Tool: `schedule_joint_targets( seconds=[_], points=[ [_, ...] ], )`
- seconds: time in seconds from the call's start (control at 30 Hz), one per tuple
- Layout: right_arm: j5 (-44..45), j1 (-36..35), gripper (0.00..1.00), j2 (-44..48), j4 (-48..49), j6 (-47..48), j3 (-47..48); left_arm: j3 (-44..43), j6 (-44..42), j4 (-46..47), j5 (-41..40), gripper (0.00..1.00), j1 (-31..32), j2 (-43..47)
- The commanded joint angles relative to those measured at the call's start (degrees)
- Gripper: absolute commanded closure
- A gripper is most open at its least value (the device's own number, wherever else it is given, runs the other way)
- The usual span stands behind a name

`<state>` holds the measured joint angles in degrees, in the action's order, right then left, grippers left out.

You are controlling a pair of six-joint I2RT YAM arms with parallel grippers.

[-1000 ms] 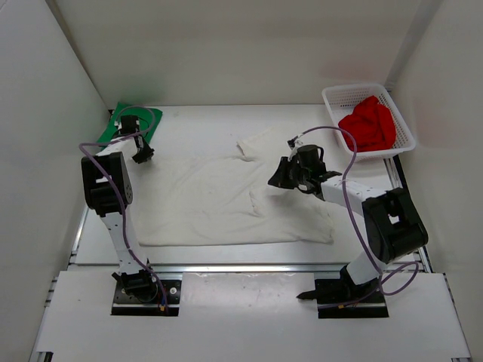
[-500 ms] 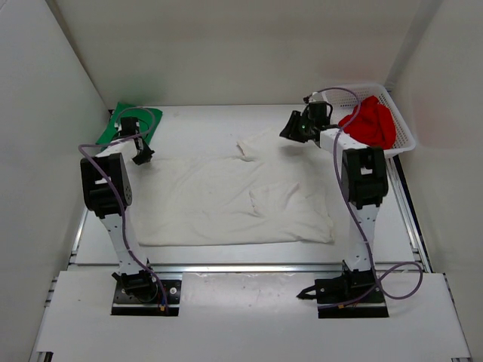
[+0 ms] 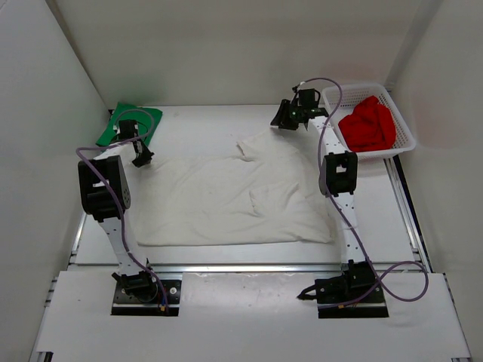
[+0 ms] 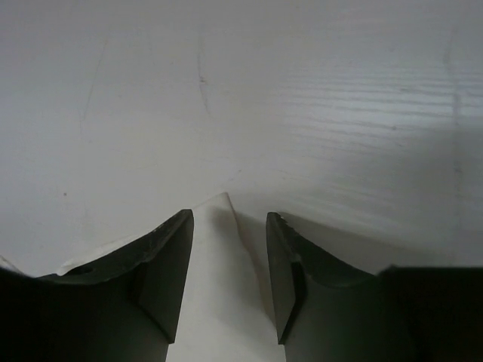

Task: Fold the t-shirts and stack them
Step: Fold the flattened tshirt in 1/3 of the way, then grap the side of the flattened tshirt furthest away from the robot with both arms

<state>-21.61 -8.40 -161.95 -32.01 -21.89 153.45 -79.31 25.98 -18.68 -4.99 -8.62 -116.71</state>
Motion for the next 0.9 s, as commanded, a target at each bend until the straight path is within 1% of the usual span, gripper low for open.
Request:
schedule_joint_targets(
  seconds=[0.0,0.03,0.2,0.23,0.27,0.43,0.5,0.53,0.6,0.67,0.73,0.8,0.87],
  points=[
    [-3.8,-0.6,0.58,1.5,-1.0,-2.2,-4.2,0.0,0.4,1.4,0.9,1.00,0.1,4.4],
    [-4.8,-0.4,0.61,1.1,-0.3,-2.6,-4.0,-0.1,0.6,1.1,1.0,1.00,0.2,4.4],
    [-6.1,-1.0,0.65,-0.1,-1.0,-3.1,-0.8,-0.2,0.5,1.3,0.7,1.00,0.4,4.3],
    [-7.0,-0.4,0.68,0.0,-0.5,-3.2,-1.1,-0.3,0.8,1.1,0.8,1.00,0.3,4.3],
    [-7.5,-0.4,0.70,0.0,-0.3,-3.7,-1.1,-0.2,0.7,1.3,1.3,1.00,0.4,4.5],
    [-7.6,-0.6,0.67,-0.3,0.1,-2.6,-1.5,0.3,1.0,2.0,1.0,1.00,0.3,4.7],
    [-7.7,-0.9,0.76,-0.5,-0.5,-2.5,-1.5,0.6,1.0,2.0,1.3,1.00,0.3,5.0],
    [-7.6,-0.7,0.86,-0.6,-1.0,-3.1,-1.1,0.7,0.9,2.1,1.1,1.00,0.2,4.6],
    [-7.7,-0.6,1.00,-0.7,-0.9,-3.2,-0.1,0.6,1.1,2.2,1.6,1.00,0.1,4.5],
    [-8.1,-0.2,1.00,-1.0,-1.5,-3.8,3.0,0.7,1.0,2.1,1.4,1.00,0.2,4.8],
    [-7.7,0.0,1.00,-0.8,-4.4,-3.3,6.8,0.7,1.4,2.3,1.8,1.00,-0.3,5.0],
    [-8.2,-0.5,1.00,1.1,-6.2,-1.4,8.2,1.3,2.4,2.9,3.5,1.00,-0.5,6.1],
    [-6.8,-0.3,1.00,5.1,-9.8,1.1,8.4,2.5,2.9,4.1,4.5,1.00,-1.5,7.4]
  ],
)
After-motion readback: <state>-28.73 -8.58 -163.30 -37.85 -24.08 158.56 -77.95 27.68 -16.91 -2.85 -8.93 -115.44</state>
